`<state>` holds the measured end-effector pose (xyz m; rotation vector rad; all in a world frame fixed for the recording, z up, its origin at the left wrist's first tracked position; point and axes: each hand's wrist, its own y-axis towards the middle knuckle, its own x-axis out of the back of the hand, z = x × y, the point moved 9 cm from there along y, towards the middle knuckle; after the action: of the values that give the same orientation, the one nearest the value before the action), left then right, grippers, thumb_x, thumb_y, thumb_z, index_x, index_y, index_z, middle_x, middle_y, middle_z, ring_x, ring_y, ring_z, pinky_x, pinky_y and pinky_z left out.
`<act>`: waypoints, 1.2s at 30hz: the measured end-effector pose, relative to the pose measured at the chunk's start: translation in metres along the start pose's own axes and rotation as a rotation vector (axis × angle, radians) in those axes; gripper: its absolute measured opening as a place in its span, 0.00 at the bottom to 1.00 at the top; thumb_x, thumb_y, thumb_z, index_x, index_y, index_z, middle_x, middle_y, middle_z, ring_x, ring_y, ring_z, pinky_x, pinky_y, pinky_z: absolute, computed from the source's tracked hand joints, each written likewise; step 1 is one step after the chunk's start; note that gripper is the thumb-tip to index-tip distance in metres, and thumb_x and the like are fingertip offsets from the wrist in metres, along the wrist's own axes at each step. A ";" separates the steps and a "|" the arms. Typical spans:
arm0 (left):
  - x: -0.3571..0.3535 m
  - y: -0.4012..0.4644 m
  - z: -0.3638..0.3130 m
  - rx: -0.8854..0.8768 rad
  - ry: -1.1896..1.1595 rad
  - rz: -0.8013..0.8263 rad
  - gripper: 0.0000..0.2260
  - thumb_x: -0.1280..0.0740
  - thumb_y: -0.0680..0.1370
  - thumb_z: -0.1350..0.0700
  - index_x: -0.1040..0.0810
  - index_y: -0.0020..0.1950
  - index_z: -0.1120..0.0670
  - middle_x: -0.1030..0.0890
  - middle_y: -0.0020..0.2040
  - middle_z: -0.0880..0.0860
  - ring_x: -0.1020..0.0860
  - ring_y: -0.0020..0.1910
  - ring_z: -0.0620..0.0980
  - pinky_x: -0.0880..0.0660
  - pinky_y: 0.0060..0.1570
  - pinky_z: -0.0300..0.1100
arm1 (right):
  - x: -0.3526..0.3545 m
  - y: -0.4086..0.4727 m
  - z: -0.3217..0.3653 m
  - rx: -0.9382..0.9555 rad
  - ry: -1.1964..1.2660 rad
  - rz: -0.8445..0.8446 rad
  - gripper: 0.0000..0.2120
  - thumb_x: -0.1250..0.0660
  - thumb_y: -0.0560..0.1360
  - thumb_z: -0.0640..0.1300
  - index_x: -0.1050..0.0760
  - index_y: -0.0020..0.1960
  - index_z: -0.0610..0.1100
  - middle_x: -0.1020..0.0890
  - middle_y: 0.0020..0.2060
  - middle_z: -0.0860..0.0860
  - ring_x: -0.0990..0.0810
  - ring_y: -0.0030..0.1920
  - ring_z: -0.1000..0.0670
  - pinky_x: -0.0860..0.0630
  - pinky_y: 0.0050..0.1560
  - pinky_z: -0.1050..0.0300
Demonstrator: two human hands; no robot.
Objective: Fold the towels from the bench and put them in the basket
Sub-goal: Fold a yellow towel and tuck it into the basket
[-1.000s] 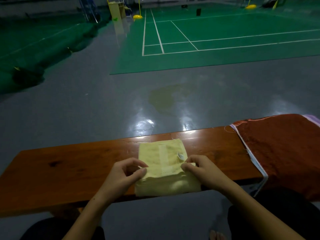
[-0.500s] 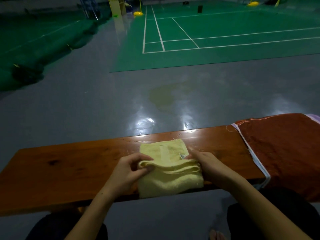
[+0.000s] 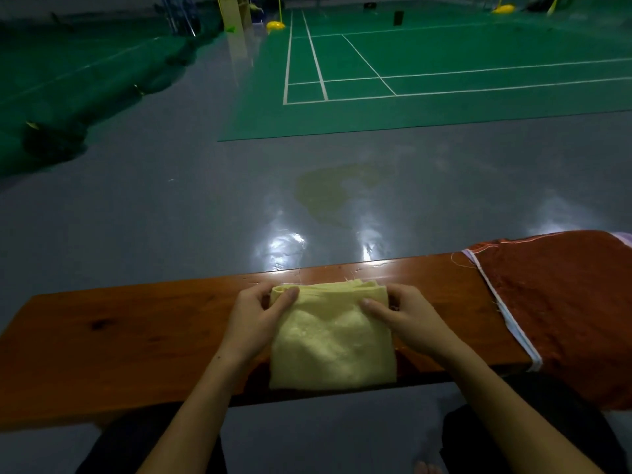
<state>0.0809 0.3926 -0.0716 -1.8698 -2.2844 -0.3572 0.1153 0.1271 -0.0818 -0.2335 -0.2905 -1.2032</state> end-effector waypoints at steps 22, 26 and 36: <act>0.003 0.019 0.048 0.107 0.436 -0.275 0.08 0.31 0.83 0.51 0.23 0.45 0.50 0.17 0.43 0.48 0.21 0.42 0.52 0.33 0.39 0.47 | -0.002 0.041 -0.037 -0.159 -0.611 -0.396 0.18 0.36 0.79 0.69 0.27 0.45 0.54 0.22 0.37 0.59 0.24 0.37 0.59 0.27 0.37 0.58; 0.006 0.016 0.047 0.099 0.343 -0.300 0.10 0.31 0.83 0.52 0.25 0.43 0.51 0.19 0.39 0.48 0.23 0.39 0.49 0.34 0.38 0.47 | 0.001 0.041 -0.032 -0.038 -0.357 -0.442 0.17 0.33 0.79 0.66 0.23 0.45 0.53 0.18 0.38 0.58 0.20 0.38 0.58 0.20 0.39 0.52; 0.017 0.004 0.033 0.098 0.395 -0.395 0.16 0.31 0.82 0.51 0.25 0.66 0.57 0.23 0.62 0.58 0.23 0.60 0.59 0.25 0.61 0.54 | -0.001 0.030 -0.017 0.066 -0.600 -0.503 0.07 0.31 0.81 0.55 0.24 0.53 0.53 0.20 0.46 0.57 0.21 0.46 0.54 0.19 0.46 0.52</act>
<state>0.0822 0.4190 -0.0977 -1.1650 -2.3210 -0.5926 0.1444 0.1329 -0.0991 -0.4834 -0.9533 -1.5985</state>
